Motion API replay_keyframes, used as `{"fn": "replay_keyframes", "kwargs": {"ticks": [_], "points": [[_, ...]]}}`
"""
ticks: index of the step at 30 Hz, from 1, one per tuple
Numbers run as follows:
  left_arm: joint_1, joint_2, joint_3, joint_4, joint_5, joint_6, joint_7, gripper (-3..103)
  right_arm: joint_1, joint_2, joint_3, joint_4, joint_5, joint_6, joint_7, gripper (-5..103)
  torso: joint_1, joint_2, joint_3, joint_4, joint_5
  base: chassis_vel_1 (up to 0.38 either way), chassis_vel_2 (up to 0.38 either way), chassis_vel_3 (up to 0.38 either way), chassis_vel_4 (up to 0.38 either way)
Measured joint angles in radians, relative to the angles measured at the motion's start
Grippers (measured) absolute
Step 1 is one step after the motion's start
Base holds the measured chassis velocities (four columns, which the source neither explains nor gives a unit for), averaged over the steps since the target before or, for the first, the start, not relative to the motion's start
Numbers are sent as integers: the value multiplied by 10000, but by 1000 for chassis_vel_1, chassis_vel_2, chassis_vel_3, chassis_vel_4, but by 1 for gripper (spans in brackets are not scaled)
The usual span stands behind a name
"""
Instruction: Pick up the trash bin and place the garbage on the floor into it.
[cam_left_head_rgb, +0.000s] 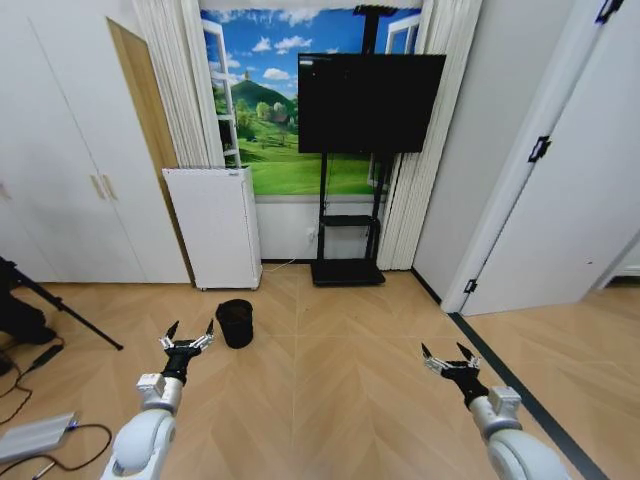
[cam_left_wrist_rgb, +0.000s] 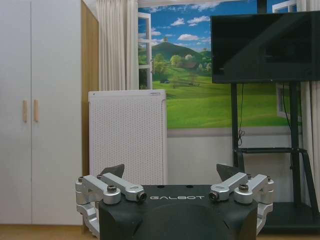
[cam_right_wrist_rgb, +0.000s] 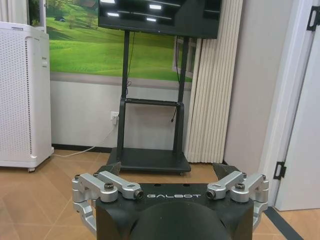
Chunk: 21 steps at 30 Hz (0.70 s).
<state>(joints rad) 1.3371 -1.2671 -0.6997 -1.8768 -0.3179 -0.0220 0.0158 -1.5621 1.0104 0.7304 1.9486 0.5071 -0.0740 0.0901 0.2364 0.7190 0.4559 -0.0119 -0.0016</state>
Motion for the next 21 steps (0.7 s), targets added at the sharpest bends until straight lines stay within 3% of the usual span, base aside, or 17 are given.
{"fn": "replay_keyframes", "kwargs": {"ticks": [2, 3, 4, 5, 6, 7, 8, 10, 11, 13, 15, 18, 21], "points": [[0, 0, 0, 0, 0, 0, 3, 100, 2, -1, 1, 5, 0, 1, -1, 100, 0, 0, -1, 6, -5, 295, -262, -291, 310], [0, 0, -1, 0, 0, 0, -1, 100, -1, 0, -1, 2, 0, 0, 0, 100, -2, 0, -2, 0, 28, 244, -181, -233, 270], [-1, 0, -1, -2, 0, 0, 3, 100, -2, 1, -2, 1, 0, 0, 0, 100, -5, 1, -4, -7, 34, 131, -181, -233, 126], [-1, 0, -1, -2, 0, 0, 3, 100, -2, 1, -2, 1, 0, 0, 0, 100, -5, 1, -4, -7, 34, 131, -181, -233, 126], [-1, 0, -2, 1, 0, 0, -2, 100, 0, 1, -2, 2, 0, 0, -1, 100, -3, 1, -2, 9, 7, 36, -15, -127, 66], [1, -1, 1, 3, 0, 1, 0, 100, 0, 0, 0, 1, 0, 1, 0, 100, -2, 1, 0, 1, -5, 36, 35, -56, 66], [1, -1, 1, 3, 0, 1, 0, 100, 0, 0, 0, 1, 0, 1, 0, 100, -2, 1, 0, 1, -5, 36, 35, -56, 66], [-4, 0, 0, 0, 0, 0, 3, 100, 0, 0, -2, 0, 0, 0, 0, 100, 2, -2, 1, 1, 35, -46, 26, -13, -2], [-4, 0, 0, 1, 0, 0, 3, 100, 3, 0, -1, 0, 0, 0, 0, 100, 9, -4, 5, 2, 12, -77, 24, 84, -47], [-4, 0, 2, 2, 0, 1, 3, 100, 3, 0, 0, 1, 0, 1, 0, 100, 10, -4, 5, -1, 2, -94, 24, 90, -49], [-5, 0, 1, 1, 0, 0, 4, 100, 5, 0, -1, 1, 0, 0, 0, 100, 12, -5, 5, 4, 29, -60, 67, 72, -47], [-4, 0, 1, 2, 0, 0, 4, 100, 5, 0, -1, 1, 0, 0, 0, 100, 10, -5, 4, 3, 7, -20, 22, 16, -15], [-4, 0, 0, 1, 0, 0, 4, 100, 3, 1, -1, 1, 0, 0, 0, 100, 7, -5, 2, 2, 22, 19, -3, -15, 7]]}}
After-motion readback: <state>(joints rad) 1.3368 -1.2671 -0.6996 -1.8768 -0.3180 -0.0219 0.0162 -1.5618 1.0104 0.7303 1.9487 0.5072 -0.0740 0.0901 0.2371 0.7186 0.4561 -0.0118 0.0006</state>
